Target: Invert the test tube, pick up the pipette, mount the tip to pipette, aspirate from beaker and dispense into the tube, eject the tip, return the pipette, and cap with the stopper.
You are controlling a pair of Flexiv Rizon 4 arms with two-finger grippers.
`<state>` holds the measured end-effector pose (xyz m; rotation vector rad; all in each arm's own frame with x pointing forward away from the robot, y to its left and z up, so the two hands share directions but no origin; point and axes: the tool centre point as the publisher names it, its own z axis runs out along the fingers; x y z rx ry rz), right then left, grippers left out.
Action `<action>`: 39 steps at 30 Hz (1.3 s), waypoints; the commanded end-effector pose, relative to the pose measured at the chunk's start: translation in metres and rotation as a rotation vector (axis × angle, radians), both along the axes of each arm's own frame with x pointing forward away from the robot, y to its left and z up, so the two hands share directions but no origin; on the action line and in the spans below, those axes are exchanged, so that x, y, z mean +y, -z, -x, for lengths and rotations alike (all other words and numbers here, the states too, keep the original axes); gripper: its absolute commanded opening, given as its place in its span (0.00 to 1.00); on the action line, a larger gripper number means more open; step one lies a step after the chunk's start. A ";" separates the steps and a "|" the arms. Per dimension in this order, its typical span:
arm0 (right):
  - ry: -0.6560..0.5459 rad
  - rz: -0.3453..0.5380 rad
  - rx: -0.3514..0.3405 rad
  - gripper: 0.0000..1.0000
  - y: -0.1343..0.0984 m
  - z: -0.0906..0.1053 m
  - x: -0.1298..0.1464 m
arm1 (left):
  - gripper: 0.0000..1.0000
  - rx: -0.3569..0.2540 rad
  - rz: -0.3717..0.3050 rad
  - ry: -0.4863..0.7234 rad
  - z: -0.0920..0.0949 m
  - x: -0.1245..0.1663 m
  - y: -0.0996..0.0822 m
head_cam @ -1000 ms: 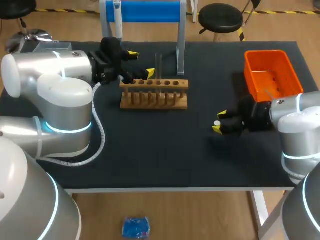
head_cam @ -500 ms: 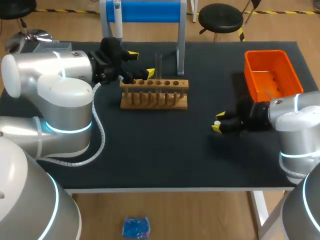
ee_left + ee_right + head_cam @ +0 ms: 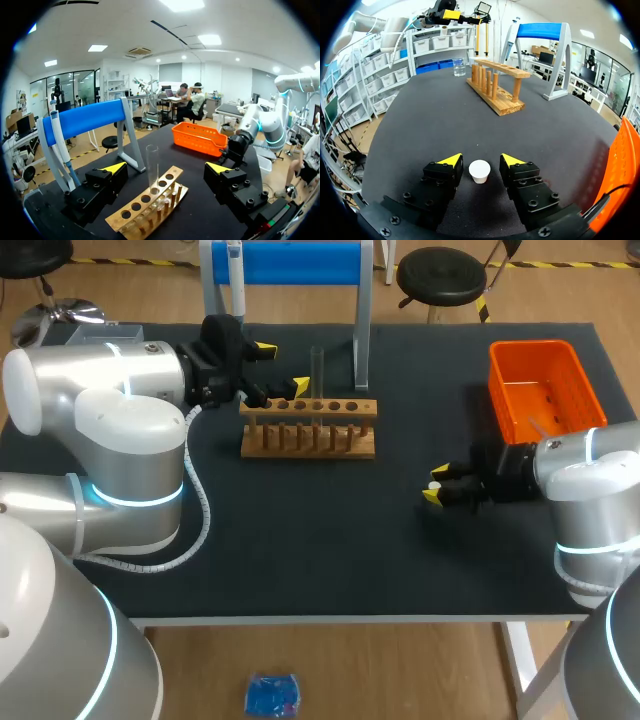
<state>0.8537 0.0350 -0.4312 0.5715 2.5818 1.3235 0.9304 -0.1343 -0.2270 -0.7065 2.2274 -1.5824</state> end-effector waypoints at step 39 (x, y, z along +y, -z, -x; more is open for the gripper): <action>0.025 -0.004 -0.022 0.00 -0.005 0.003 -0.001 | 1.00 -0.003 0.003 -0.004 0.001 -0.001 0.001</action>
